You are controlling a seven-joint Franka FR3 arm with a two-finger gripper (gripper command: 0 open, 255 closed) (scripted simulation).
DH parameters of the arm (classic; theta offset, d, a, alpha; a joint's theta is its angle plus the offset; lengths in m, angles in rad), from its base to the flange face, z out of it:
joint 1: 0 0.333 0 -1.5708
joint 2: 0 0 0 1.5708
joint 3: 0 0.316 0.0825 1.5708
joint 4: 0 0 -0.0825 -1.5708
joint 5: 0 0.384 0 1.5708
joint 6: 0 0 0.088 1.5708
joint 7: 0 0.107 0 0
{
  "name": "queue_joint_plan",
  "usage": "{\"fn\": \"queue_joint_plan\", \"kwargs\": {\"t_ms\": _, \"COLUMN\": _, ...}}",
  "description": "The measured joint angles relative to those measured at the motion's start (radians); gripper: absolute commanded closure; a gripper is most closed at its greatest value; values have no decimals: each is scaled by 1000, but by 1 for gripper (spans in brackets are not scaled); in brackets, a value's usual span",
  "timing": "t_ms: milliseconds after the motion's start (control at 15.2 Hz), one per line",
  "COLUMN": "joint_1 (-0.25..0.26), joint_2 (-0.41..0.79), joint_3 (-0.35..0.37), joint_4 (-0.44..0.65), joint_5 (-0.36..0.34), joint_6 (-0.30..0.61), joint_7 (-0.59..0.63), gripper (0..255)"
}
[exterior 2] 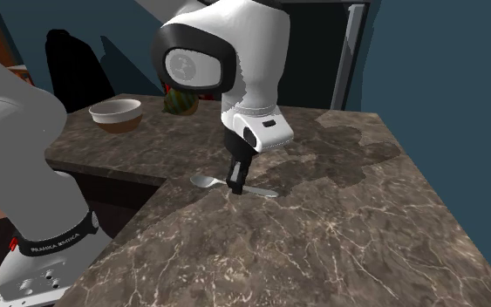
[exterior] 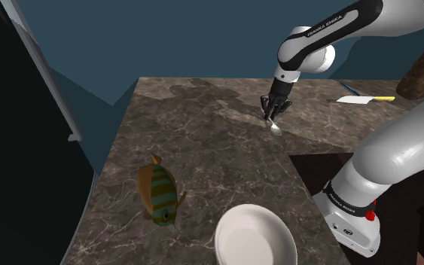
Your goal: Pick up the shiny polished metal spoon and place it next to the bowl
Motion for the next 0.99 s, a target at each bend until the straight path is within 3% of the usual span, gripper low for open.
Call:
{"fn": "queue_joint_plan", "kwargs": {"t_ms": 330, "joint_1": 0, "joint_2": -6, "joint_3": 1, "joint_4": 0, "joint_5": -2, "joint_6": -7, "joint_7": 2, "gripper": 255}}
{"fn": "queue_joint_plan", "kwargs": {"t_ms": 990, "joint_1": -11, "joint_2": -90, "joint_3": 12, "joint_4": 67, "joint_5": -29, "joint_6": -157, "joint_7": 40, "gripper": 255}}
